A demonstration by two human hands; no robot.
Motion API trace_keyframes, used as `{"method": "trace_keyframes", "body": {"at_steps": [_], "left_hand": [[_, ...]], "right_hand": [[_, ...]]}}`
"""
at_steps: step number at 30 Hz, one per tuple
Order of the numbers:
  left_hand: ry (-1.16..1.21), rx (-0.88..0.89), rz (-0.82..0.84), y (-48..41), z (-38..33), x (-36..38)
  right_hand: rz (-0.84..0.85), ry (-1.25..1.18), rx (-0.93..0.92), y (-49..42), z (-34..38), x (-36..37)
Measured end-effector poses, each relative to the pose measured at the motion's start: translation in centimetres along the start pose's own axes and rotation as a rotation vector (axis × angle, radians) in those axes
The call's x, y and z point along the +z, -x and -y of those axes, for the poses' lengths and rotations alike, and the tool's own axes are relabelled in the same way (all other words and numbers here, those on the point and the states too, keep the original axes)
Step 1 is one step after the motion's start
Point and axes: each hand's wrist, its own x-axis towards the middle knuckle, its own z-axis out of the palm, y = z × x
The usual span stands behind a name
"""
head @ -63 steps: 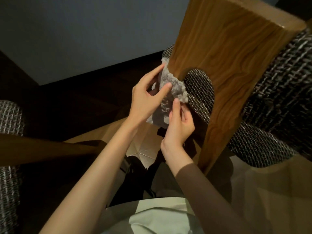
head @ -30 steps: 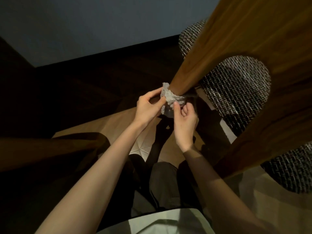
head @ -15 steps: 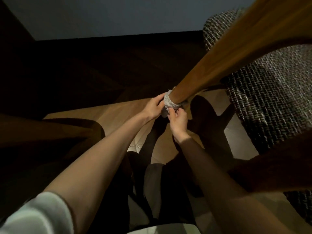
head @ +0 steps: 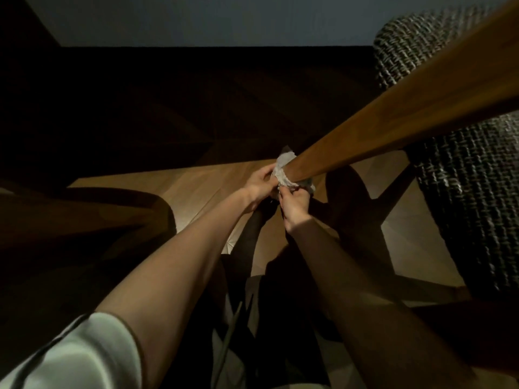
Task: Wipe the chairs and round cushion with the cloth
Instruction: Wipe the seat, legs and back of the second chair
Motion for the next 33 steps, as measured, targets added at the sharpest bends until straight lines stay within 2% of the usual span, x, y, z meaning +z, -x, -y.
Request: {"method": "trace_keyframes", "body": {"at_steps": [4,7,13,17,23,26,29,33], "left_hand": [[-0.050,0.126,-0.077,2.2,-0.9,0.4],[0.010,0.215,-0.112,4.5,-2.3,1.1],[0.065,0.460,-0.190,10.5,-6.1,2.7],[0.108,0.594,-0.158,15.0,-8.9,3.5],[0.131,0.746,-0.187,23.1,-8.8,3.8],[0.102,0.816,-0.142,26.9,-8.3,3.8],[0.070,0.862,-0.118,29.9,-7.8,4.6],[0.079,0.939,-0.190,32.5,-7.7,7.3]], "right_hand": [[-0.103,0.053,-0.170,3.0,0.9,-0.7],[-0.210,0.070,-0.327,5.6,2.2,-1.3],[-0.384,-0.126,-0.531,11.9,5.8,-1.5],[-0.346,-0.237,-0.619,16.5,8.1,-2.8],[-0.208,-0.045,-0.801,25.1,8.7,-6.1],[-0.191,0.013,-0.899,29.5,8.1,-8.7],[-0.259,0.007,-0.998,33.2,7.6,-11.2],[-0.471,-0.043,-1.095,35.9,7.0,-13.6]]}}
